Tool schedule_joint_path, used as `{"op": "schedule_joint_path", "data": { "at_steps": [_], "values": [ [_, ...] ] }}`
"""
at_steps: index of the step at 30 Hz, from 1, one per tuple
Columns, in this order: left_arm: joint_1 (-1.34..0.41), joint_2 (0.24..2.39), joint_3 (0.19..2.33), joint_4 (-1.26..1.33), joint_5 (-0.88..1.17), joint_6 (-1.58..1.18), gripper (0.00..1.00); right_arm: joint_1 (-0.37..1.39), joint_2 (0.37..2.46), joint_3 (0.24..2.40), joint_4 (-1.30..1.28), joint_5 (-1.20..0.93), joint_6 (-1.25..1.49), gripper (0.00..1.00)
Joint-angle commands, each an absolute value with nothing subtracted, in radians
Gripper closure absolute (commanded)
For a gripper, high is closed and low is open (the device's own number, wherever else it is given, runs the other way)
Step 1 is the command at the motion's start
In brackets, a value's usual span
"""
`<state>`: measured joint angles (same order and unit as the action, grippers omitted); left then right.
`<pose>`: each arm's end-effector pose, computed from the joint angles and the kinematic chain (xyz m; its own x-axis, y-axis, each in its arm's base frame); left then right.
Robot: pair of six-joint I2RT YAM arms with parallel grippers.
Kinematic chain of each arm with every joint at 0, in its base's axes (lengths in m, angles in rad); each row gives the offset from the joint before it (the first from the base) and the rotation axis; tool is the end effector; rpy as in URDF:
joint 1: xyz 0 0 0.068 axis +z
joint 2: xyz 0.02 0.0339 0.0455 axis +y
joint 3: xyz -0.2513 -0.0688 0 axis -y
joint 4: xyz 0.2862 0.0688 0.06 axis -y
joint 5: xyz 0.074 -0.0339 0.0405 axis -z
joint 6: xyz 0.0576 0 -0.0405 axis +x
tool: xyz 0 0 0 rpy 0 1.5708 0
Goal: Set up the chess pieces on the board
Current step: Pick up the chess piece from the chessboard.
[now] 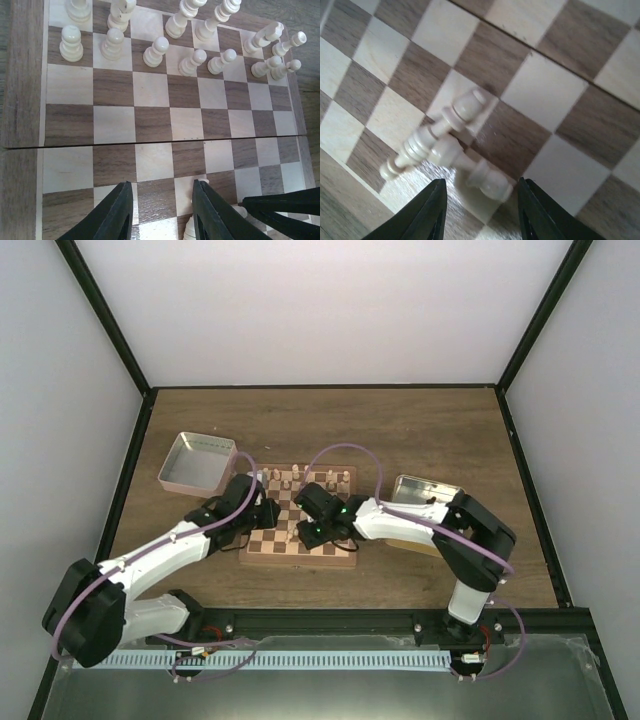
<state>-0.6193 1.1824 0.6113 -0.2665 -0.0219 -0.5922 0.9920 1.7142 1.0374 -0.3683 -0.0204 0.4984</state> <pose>0.2337 -0.1651 0.1441 -0.8193 -0.1013 -0.5644 0.1339 0.9233 -0.3601 0.2083 0.3210 0.1159 -0.8184 -0.3787 -0.4323 -0.5139 0.8190 0.2554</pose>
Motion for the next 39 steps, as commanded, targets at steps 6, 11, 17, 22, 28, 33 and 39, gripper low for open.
{"op": "schedule_joint_path", "data": {
  "at_steps": [6,11,17,22,28,33,39],
  "values": [
    [-0.596,1.209,0.597,-0.226,-0.017,-0.597,0.66,1.008,1.787,1.140,-0.436,0.026,0.289,0.59],
    [-0.574,1.192,0.591,-0.244,-0.031,-0.611,0.66,1.008,1.803,1.150,-0.453,0.044,0.200,0.58],
    [-0.539,1.128,0.557,-0.267,-0.062,-0.656,0.66,1.007,1.799,1.130,-0.434,0.052,0.178,0.69],
    [-0.518,1.093,0.539,-0.270,-0.039,-0.670,0.62,1.007,1.778,1.111,-0.375,0.059,0.231,0.77],
    [-0.514,1.113,0.520,-0.208,0.115,-0.649,0.59,1.008,1.760,1.100,-0.346,0.061,0.274,0.87],
    [-0.514,1.152,0.510,-0.156,0.198,-0.662,0.57,1.008,1.735,1.079,-0.317,0.045,0.299,0.93],
    [-0.514,1.211,0.497,-0.081,0.294,-0.668,0.56,1.008,1.697,1.051,-0.276,0.030,0.320,0.96]
  ]
}}
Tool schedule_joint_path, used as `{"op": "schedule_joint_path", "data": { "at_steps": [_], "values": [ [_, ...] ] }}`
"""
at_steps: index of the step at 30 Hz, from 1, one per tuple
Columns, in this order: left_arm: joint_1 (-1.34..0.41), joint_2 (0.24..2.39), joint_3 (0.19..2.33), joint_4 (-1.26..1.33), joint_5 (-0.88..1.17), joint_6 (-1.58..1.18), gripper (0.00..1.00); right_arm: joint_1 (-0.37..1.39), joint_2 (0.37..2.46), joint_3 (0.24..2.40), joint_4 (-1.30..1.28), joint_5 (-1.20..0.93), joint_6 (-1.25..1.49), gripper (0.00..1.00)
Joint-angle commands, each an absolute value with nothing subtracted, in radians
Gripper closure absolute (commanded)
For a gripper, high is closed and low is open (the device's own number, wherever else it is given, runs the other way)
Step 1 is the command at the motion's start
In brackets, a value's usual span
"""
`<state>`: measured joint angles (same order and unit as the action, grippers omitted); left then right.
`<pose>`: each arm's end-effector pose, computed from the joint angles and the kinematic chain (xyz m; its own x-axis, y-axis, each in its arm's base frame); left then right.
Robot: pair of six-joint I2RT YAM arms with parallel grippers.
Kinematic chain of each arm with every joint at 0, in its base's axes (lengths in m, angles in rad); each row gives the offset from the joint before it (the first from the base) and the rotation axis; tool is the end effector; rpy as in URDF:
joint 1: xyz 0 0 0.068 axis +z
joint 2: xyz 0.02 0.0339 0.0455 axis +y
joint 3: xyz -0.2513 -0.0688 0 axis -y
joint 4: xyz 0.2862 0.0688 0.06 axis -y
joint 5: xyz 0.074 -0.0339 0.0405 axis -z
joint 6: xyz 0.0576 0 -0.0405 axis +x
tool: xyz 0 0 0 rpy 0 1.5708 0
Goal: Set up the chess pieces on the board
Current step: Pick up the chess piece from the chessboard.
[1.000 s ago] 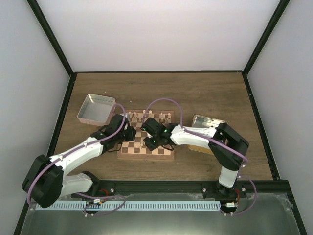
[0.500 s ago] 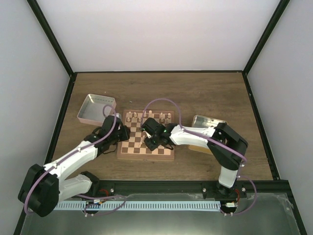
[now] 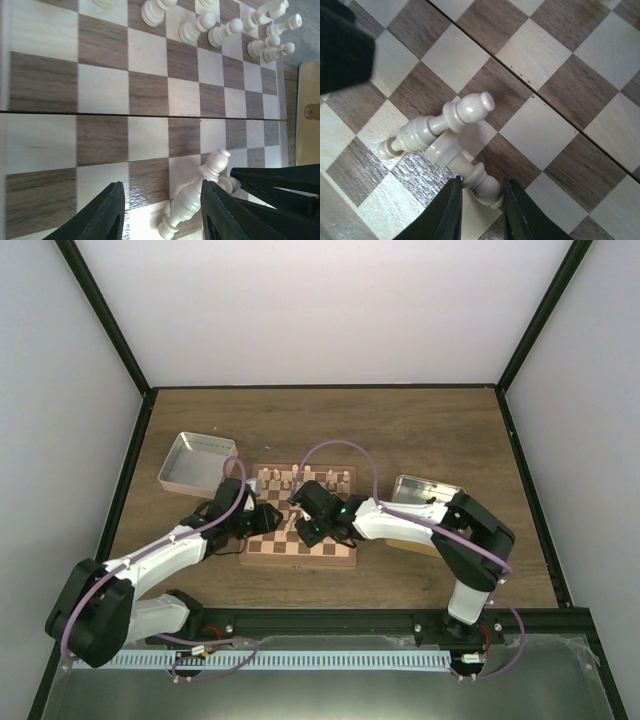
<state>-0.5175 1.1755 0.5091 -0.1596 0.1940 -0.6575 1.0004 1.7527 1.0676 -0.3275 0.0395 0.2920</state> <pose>0.2324 -0.1451 0.1197 -0.8718 -0.1937 -0.4499 0.0836 0.8461 -0.5264 0.2151 0.3310 0.1144 -0.6775 -0.5233 -0.5169 -0.6628 0.7391 0.1204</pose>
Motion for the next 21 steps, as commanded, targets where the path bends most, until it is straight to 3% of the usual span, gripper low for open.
{"op": "schedule_joint_path", "data": {
  "at_steps": [1,15,21],
  "values": [
    [-0.514,1.224,0.497,-0.072,0.308,-0.671,0.57,1.008,1.690,1.044,-0.265,0.027,0.323,0.96],
    [-0.513,1.242,0.472,0.043,0.388,-0.687,0.57,1.008,1.661,1.017,-0.216,0.014,0.321,0.97],
    [-0.513,1.274,0.468,0.071,0.390,-0.693,0.72,1.008,1.649,1.011,-0.204,0.015,0.316,0.98]
  ]
}}
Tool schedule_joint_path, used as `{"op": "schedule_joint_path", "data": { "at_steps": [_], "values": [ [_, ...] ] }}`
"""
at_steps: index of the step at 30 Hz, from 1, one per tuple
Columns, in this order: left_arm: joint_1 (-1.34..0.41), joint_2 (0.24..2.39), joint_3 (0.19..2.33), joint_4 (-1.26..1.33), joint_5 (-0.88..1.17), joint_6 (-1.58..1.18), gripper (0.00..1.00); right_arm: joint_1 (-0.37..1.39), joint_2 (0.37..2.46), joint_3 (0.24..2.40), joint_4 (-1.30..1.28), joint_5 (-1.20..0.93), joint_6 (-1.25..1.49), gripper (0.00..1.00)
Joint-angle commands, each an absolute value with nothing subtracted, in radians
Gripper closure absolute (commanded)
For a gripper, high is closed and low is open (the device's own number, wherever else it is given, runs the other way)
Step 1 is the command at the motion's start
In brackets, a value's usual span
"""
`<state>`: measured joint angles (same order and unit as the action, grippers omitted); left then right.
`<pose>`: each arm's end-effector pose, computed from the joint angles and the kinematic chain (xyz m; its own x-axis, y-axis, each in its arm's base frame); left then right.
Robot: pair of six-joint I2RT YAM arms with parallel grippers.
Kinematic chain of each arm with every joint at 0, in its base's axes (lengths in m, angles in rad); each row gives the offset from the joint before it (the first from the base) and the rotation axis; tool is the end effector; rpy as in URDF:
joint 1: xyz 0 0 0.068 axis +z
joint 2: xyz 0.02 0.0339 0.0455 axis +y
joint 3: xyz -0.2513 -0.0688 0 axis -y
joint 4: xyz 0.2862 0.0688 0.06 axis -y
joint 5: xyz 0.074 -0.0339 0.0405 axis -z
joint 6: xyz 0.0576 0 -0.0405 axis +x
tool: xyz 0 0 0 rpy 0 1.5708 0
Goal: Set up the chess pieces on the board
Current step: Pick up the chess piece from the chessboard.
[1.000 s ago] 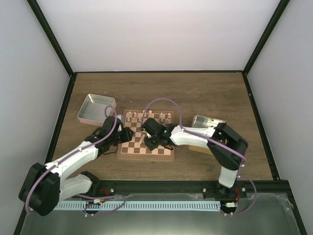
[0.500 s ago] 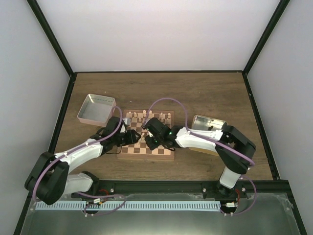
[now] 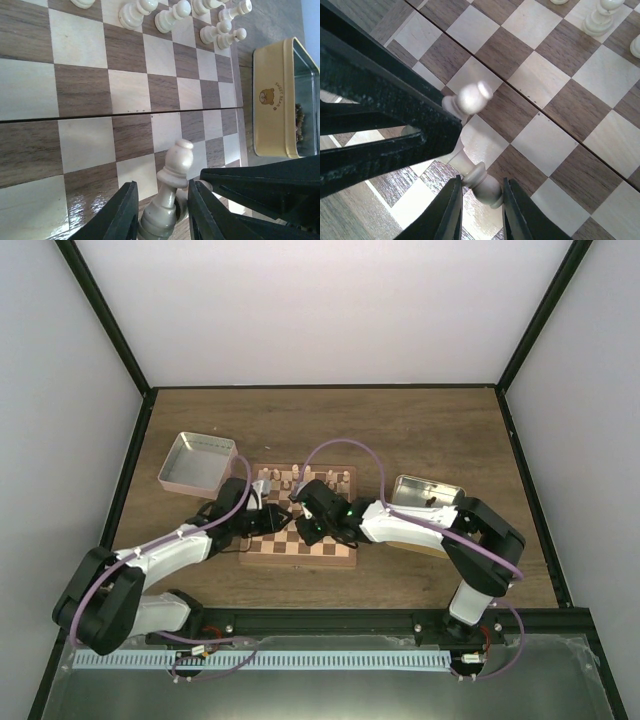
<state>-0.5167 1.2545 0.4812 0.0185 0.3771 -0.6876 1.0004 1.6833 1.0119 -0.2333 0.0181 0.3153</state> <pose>0.2342 -0.1575 0.1080 -0.8999 -0.1674 -0.4028 0.1571 0.7371 -0.6573 0.2120 0.3285 0.1287 -0.6627 -0.4588 -0.5919 -0.6627 0.7274 0.1781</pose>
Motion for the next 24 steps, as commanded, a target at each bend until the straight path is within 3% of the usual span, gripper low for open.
{"op": "schedule_joint_path", "data": {
  "at_steps": [1,7,16,19,24],
  "values": [
    [-0.514,1.276,0.469,0.076,0.385,-0.693,0.74,1.008,1.649,1.010,-0.203,0.015,0.314,0.98],
    [-0.514,1.294,0.464,0.073,0.339,-0.687,0.86,1.008,1.652,1.005,-0.211,0.024,0.315,0.98],
    [-0.514,1.319,0.467,0.031,0.281,-0.663,0.86,1.008,1.653,1.008,-0.231,0.058,0.323,0.97],
    [-0.514,1.321,0.466,0.037,0.294,-0.666,0.86,1.008,1.660,1.009,-0.220,0.022,0.313,0.90],
    [-0.513,1.307,0.482,0.018,0.325,-0.689,0.87,1.008,1.688,1.025,-0.202,-0.035,0.311,0.69]
  ]
}}
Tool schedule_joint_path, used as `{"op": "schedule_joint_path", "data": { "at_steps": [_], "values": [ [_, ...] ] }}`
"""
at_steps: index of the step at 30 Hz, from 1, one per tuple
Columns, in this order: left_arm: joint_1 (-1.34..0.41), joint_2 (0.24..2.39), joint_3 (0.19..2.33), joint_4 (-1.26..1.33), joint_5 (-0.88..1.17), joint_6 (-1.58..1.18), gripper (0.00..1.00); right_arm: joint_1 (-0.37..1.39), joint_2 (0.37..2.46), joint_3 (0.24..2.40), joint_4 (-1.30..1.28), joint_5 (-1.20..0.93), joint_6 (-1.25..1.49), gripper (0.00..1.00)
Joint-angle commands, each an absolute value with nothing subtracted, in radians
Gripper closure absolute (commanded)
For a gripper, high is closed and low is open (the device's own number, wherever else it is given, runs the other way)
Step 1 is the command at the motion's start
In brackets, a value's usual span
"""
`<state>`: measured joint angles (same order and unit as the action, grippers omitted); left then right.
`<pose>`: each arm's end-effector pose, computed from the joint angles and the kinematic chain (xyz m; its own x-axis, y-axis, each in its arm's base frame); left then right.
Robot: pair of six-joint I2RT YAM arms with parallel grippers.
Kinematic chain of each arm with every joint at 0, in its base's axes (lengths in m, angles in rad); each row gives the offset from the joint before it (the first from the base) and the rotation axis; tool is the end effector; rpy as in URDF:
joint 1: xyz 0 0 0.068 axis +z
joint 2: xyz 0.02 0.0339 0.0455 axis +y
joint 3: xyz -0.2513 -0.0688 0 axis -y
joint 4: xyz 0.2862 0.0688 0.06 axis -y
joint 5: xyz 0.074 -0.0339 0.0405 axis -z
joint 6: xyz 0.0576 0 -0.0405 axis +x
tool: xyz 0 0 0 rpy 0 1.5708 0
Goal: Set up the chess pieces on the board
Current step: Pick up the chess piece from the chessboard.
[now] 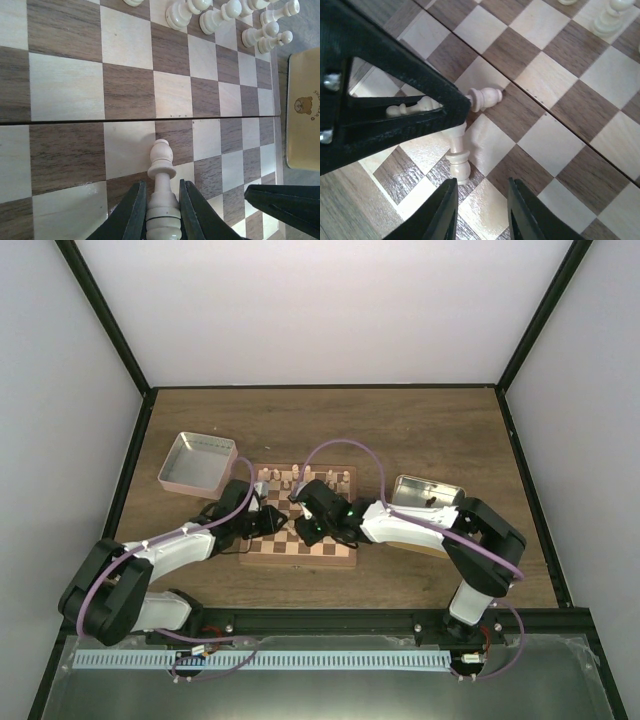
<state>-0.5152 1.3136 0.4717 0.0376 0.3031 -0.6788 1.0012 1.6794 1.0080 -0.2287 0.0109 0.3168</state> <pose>0.2360 -0.1534 0.0901 -0.8963 -0.1812 -0.4049 0.1127 0.7899 -0.6028 0.2111 0.3285 0.1292 -0.6626 -0.4571 -0.5933 -0.6651 0.7234 0.1855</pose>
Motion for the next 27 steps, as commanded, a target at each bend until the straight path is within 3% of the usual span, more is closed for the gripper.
{"op": "schedule_joint_path", "data": {
  "at_steps": [1,5,13,21,27],
  "values": [
    [-0.514,1.304,0.489,0.011,0.336,-0.693,0.87,1.007,1.689,1.020,-0.191,-0.054,0.307,0.67],
    [-0.514,1.290,0.515,-0.002,0.381,-0.737,0.87,1.008,1.675,0.978,-0.132,-0.097,0.293,0.60],
    [-0.514,1.289,0.542,-0.024,0.410,-0.748,0.87,1.008,1.720,0.976,-0.095,-0.104,0.288,0.61],
    [-0.512,1.290,0.541,-0.017,0.428,-0.761,0.87,1.008,1.773,1.011,-0.099,-0.062,0.299,0.72],
    [-0.510,1.292,0.539,-0.015,0.407,-0.762,0.87,1.008,1.770,1.006,-0.095,-0.042,0.298,0.93]
  ]
}}
